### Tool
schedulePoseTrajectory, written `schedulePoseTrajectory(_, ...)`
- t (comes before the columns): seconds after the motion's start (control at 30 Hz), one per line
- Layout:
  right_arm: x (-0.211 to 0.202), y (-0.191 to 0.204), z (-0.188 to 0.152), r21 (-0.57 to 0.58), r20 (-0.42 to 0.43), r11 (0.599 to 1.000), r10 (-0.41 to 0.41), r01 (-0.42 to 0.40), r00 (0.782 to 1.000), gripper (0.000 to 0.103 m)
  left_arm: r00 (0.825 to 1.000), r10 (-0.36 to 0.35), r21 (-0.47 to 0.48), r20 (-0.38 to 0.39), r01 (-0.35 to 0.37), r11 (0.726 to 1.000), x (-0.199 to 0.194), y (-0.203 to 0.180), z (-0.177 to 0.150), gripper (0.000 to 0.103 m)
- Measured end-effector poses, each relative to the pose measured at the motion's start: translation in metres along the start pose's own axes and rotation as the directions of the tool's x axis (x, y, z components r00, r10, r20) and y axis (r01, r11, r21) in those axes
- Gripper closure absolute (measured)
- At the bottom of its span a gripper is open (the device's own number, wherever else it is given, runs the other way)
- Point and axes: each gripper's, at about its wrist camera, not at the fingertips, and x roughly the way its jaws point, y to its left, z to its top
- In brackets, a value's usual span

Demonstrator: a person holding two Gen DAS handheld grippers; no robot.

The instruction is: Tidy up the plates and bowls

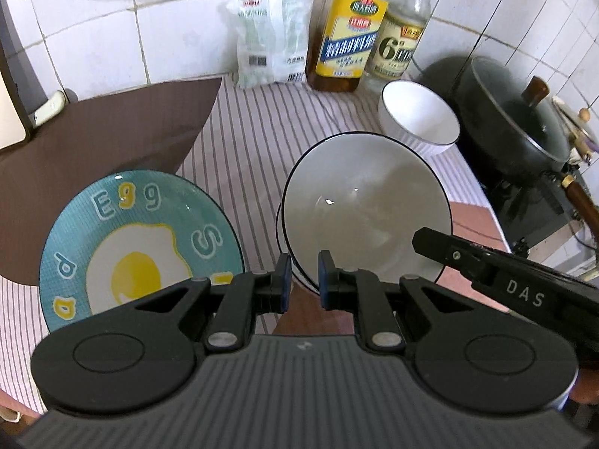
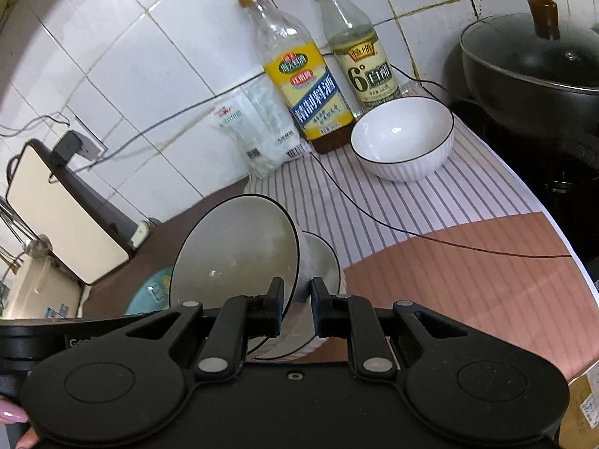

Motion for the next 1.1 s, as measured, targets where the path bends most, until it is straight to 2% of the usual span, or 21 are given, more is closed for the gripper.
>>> schedulePoseTrajectory(0.57, 0.022, 0.007, -0.007, -0.179, -0.020, 0.980, -0.089, 0.084, 0.996, 0.084, 0.997, 0.066, 0.039, -0.045, -0.064, 0.997, 0.028, -0.007, -0.001, 0.090)
schedulePoseTrajectory(0.7, 0.024, 0.013, -0.008, -0.250, -0.009, 0.961, -0.121, 0.115, 0.993, 0.084, 0.996, 0.073, 0.036, -0.054, -0.072, 0.997, 0.032, -0.008, -0.001, 0.090)
schedulePoseTrajectory(0.87, 0.027, 0.024, -0.015, -0.360, 0.026, 0.918, -0.170, 0.168, 0.985, 0.083, 0.995, 0.083, 0.038, -0.061, -0.080, 0.996, 0.032, -0.009, 0.000, 0.089)
schedulePoseTrajectory(1.0, 0.028, 0.027, -0.021, -0.412, 0.056, 0.892, -0.179, 0.186, 0.982, 0.078, 0.996, 0.076, 0.031, -0.055, -0.074, 0.997, 0.031, -0.008, 0.000, 0.088)
schedulePoseTrajectory(1.1, 0.027, 0.026, -0.026, -0.423, 0.075, 0.888, -0.166, 0.182, 0.983, 0.075, 0.997, 0.058, 0.019, -0.053, -0.057, 0.998, 0.030, -0.005, -0.001, 0.087)
